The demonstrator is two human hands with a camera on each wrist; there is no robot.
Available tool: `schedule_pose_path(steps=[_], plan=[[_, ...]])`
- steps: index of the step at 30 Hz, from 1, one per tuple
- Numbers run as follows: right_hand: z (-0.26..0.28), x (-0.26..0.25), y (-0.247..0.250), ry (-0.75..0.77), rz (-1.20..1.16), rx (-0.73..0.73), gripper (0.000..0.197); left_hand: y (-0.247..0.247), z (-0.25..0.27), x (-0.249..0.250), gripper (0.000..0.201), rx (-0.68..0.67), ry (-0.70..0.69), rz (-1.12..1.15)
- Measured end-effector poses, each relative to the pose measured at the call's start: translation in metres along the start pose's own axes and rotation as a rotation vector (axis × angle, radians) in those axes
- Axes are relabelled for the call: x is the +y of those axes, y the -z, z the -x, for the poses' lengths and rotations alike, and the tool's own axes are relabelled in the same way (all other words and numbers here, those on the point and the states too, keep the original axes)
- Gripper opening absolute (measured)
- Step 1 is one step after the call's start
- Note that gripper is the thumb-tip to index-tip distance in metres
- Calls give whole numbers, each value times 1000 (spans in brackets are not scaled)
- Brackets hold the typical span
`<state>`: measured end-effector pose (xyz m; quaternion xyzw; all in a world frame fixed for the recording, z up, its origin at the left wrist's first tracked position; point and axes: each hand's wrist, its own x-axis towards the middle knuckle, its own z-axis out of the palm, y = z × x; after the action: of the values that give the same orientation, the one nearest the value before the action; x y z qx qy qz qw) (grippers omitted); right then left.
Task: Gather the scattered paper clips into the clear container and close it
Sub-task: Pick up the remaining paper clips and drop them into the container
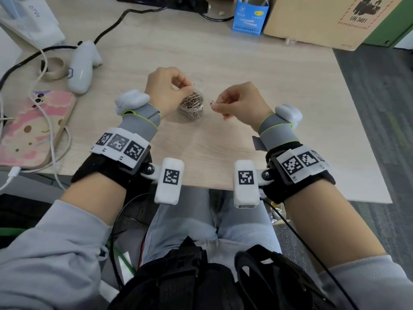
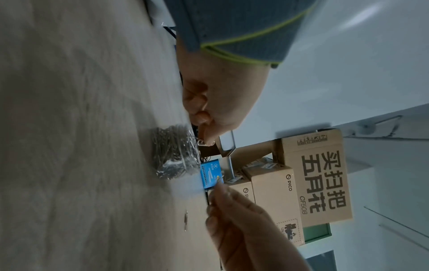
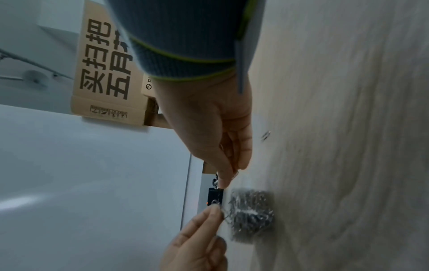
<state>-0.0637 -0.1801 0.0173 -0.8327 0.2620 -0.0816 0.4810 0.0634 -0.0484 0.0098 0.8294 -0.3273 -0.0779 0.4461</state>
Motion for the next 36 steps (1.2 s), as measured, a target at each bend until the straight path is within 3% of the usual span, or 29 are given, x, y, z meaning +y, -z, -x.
schedule_pose_path(steps=[4, 15, 20, 23, 26, 28, 33, 36], plan=[[-16, -22, -12, 19, -136, 10, 21, 5, -1, -8, 10, -14, 11, 0], [-27, -33, -30, 40, -59, 49, 19, 7, 1, -24, 16, -37, 6, 76], [-29, -16, -20, -18, -128, 265, 20, 3, 2, -25, 17, -40, -41, 113], [-30, 8, -7, -90, 26, 384, 13, 3, 3, -24, 14, -34, -65, 143], [-27, 27, 4, -204, 221, 410, 26, 1, 3, -24, 11, -35, -92, 144], [-25, 33, 8, -263, 297, 401, 29, -1, 4, -24, 13, -40, -103, 120], [-21, 33, 8, -249, 378, 314, 14, -3, 5, -24, 16, -22, -88, 113], [-20, 26, 0, -236, 458, 266, 22, -1, 6, -28, 16, 24, -53, 136]])
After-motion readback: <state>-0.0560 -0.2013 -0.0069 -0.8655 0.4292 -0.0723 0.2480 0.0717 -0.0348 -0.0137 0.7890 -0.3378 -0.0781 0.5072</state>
